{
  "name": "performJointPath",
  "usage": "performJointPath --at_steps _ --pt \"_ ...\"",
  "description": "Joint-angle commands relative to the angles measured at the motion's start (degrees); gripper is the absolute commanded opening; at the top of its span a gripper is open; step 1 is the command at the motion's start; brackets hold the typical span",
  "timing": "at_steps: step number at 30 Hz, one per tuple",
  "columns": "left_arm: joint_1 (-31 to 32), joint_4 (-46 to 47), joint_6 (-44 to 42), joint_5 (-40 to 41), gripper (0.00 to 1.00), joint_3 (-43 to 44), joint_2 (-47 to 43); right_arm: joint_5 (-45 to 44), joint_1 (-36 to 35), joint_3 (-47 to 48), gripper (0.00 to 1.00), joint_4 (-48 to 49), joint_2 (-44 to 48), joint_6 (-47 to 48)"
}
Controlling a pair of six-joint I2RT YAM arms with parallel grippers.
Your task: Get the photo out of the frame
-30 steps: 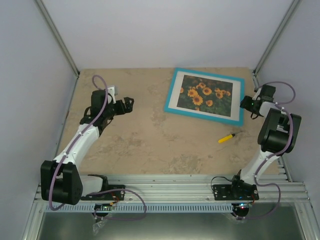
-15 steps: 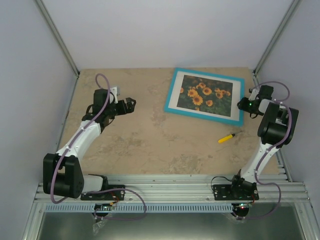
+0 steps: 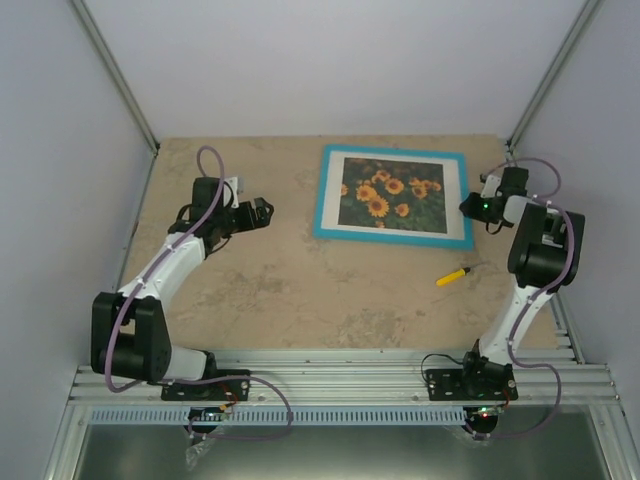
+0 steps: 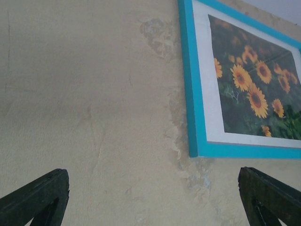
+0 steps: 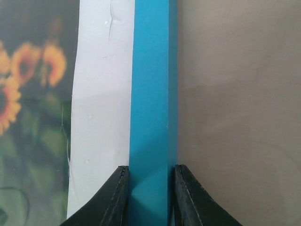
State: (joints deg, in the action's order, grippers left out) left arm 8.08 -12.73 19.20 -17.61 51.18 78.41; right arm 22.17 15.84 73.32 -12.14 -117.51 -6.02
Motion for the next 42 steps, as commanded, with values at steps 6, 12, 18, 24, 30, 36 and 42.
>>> performJointPath --at_steps 6,12,18,24,30,36,42 --pt "-0.34 -6.48 4.37 0.16 1.0 2.42 4.83 2.7 -9.91 -5.11 0.1 3.8 5.22 -9.53" --pt "-0.28 -8.42 6.92 0.73 0.99 1.55 7.45 1.46 -14.96 -7.91 0.1 6.81 7.83 -14.74" --pt "0.76 -9.48 6.99 2.64 0.97 0.69 9.01 0.7 -19.7 -11.2 0.11 9.06 9.4 -17.49" --pt "1.89 -11.79 5.7 7.34 0.93 1.67 12.35 0.81 -21.91 -12.41 0.11 8.54 9.68 -16.22" --pt "3.47 -13.38 5.0 9.73 0.87 2.88 15.84 -0.53 -22.65 -14.71 0.14 8.92 11.27 -16.23" --pt "3.93 -14.53 4.45 10.61 0.75 3.46 18.39 -1.44 -22.77 -16.84 0.23 9.28 12.17 -15.87" --pt "4.8 -15.17 3.82 10.06 0.58 3.46 20.12 -2.83 -23.33 -18.16 0.36 9.09 13.36 -15.13"
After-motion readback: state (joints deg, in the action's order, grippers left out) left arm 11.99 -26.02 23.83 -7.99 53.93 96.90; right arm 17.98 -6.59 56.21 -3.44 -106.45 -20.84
